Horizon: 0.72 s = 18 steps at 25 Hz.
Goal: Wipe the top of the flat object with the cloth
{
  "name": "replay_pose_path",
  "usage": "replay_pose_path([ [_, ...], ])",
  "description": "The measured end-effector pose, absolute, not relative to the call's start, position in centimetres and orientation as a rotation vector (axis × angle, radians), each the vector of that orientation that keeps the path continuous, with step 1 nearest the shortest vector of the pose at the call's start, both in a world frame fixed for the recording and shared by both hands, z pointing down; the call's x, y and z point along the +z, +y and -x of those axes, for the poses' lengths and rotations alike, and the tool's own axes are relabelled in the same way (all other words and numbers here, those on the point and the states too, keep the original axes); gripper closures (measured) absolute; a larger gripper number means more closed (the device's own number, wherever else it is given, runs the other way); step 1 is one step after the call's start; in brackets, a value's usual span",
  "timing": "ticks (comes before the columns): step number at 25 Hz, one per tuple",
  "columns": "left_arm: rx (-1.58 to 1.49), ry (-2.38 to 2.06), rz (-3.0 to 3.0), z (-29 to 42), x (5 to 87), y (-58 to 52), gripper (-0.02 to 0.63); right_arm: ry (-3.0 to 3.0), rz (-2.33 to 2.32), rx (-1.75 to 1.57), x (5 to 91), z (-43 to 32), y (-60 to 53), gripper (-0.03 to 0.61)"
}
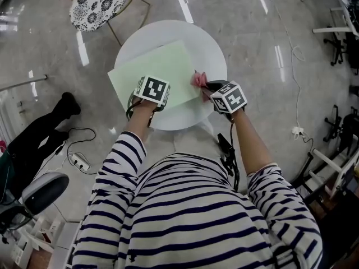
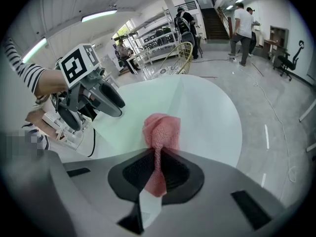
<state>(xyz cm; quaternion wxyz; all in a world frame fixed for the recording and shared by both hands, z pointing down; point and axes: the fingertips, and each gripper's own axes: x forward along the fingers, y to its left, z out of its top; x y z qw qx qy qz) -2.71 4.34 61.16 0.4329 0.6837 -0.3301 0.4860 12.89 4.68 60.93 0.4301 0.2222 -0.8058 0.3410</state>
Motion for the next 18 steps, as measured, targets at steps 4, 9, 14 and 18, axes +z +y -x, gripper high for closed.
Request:
replay_pose_path([
  [4,1.221,-0.835,-1.699,2.9,60.8,4.2,0.39,-1.994,-0.618,0.9,60.4,-13.7,6.4,0.538],
  [9,1.221,-0.816,-1.725,2.4,61.1,4.2,0.39,-1.989,-0.627,1.005,59.8,-13.8,9.4,0.538],
  [14,1.221,-0.825,-1.719,2.7,60.8,4.3,0.39,-1.986,-0.628,1.036,60.6,-11.8,10.4,0.538],
  [18,1.165,-0.818,-1.734,2.2,60.5,3.8,0.39,-1.985,-0.703,1.014,60.8,-12.4,8.7,0.538],
])
